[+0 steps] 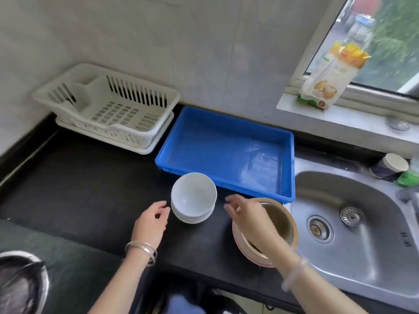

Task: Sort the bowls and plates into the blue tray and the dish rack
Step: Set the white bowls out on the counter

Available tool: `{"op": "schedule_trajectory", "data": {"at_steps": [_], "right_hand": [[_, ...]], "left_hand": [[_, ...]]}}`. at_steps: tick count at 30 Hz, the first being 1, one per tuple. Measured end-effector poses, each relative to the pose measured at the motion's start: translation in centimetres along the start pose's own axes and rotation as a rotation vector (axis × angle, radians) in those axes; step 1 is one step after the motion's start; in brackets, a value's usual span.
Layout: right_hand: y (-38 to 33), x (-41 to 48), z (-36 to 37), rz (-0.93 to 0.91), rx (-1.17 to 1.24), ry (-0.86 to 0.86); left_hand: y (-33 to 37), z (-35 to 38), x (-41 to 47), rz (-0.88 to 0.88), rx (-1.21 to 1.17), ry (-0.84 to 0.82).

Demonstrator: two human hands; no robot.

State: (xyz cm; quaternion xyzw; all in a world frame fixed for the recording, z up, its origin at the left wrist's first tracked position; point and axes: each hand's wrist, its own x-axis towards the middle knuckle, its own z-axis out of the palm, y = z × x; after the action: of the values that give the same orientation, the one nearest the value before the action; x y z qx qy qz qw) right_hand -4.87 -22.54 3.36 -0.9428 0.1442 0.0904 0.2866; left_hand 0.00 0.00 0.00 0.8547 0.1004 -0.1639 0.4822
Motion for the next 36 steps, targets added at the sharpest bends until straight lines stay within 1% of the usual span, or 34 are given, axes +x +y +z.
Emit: {"op": "schedule_trajectory", "data": {"at_steps": [3,7,12,15,18,21,25,28,32,36], "right_hand": [[-1.8,3.3,0.6,0.042,0.026,0.061],[-3.7,5.3,1.6,0.093,0.04,0.046],[-4.3,6.3,1.7,0.114,-0.061,0.059],[-4.4,6.7,1.5,0.123,-0.09,0.025],[-4.4,6.8,1.2,0.155,0.007,0.026],[-3.7,6.6,0.4,0.181,0.093,0.072],[-2.4,6.4,-1.8,0.186,0.24,0.136],[-1.7,6.3,-3.3,0.181,0.241,0.16],[-0.8,6.0,-4.0,0.197,0.246,0.151],[-0.1,5.5,-4.3,0.196,0.242,0.14]], "left_hand": [[1.2,0.5,1.1,0.043,0.003,0.019],[2.1,1.2,2.0,0.034,0.025,-0.012],[1.9,1.3,2.4,0.01,0.028,-0.036],[1.8,1.6,2.6,-0.001,-0.03,-0.038],[1.6,1.7,2.7,-0.074,-0.149,-0.038],[1.3,1.7,3.0,-0.122,-0.229,-0.026],[1.6,2.0,3.2,-0.105,-0.142,0.006],[2.4,2.6,3.4,-0.102,-0.053,0.046],[3.1,3.3,3.0,-0.078,0.048,0.148],[3.5,3.5,2.5,-0.068,0.043,0.208]]}}
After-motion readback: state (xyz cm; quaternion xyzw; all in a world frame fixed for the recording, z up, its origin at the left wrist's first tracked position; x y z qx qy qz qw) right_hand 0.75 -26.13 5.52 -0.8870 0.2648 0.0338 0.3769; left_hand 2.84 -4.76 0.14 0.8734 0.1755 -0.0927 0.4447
